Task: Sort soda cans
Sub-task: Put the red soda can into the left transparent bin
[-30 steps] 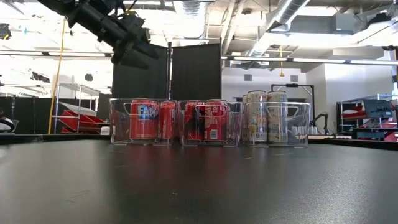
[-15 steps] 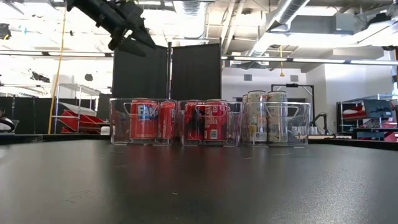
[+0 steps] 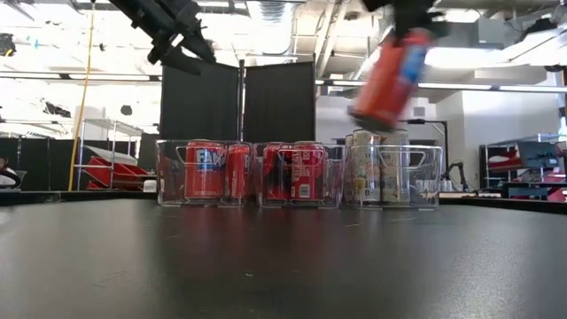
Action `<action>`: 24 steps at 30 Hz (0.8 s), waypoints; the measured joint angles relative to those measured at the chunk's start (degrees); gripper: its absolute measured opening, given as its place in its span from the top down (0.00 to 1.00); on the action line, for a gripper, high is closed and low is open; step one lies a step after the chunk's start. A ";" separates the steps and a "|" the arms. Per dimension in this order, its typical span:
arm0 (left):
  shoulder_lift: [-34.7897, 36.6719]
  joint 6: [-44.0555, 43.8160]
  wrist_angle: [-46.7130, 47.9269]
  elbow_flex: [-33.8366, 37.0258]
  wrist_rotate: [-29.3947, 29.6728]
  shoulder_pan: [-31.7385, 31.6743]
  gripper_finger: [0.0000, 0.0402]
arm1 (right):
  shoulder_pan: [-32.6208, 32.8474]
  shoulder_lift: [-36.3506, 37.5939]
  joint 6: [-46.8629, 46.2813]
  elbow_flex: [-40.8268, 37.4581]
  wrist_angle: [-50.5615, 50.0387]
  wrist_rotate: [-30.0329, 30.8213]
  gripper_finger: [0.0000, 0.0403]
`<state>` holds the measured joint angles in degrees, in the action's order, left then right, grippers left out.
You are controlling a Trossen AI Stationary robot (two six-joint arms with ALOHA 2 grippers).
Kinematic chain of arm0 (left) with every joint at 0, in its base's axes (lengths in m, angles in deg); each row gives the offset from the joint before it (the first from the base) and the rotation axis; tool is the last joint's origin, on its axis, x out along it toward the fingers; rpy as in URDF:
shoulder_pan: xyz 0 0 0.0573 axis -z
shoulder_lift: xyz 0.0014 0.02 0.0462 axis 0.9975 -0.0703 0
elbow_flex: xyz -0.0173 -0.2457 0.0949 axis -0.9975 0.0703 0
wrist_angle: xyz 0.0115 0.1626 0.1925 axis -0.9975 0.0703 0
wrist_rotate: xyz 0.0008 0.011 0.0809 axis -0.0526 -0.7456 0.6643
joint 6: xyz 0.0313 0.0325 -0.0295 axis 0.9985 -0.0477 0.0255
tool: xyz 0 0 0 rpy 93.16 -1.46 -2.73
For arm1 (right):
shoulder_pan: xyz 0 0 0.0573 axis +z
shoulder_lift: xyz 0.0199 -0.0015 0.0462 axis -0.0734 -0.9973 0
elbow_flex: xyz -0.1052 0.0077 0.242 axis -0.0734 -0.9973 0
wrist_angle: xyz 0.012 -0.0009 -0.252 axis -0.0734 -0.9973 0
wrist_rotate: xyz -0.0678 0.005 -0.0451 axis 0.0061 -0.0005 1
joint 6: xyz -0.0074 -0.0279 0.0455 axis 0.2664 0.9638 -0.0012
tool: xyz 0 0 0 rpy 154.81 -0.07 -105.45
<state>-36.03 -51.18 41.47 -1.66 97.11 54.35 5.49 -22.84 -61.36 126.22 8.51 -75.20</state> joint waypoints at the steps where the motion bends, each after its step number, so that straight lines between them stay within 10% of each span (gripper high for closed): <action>1: 0.00 -0.82 1.60 -0.02 -0.02 0.02 0.18 | -2.00 0.00 1.66 0.41 1.61 -0.09 0.31; 12: 0.00 -5.85 12.79 -0.01 -0.10 0.97 0.18 | -15.26 -1.86 11.39 1.82 19.70 -5.06 0.31; 24: 0.00 -7.08 12.67 0.02 -0.22 2.92 0.19 | -18.62 -17.93 18.31 17.14 17.74 -6.98 0.31</action>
<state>-36.03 -58.26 54.14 -1.64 96.89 57.27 -13.13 -40.78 -43.05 143.36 26.25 -82.19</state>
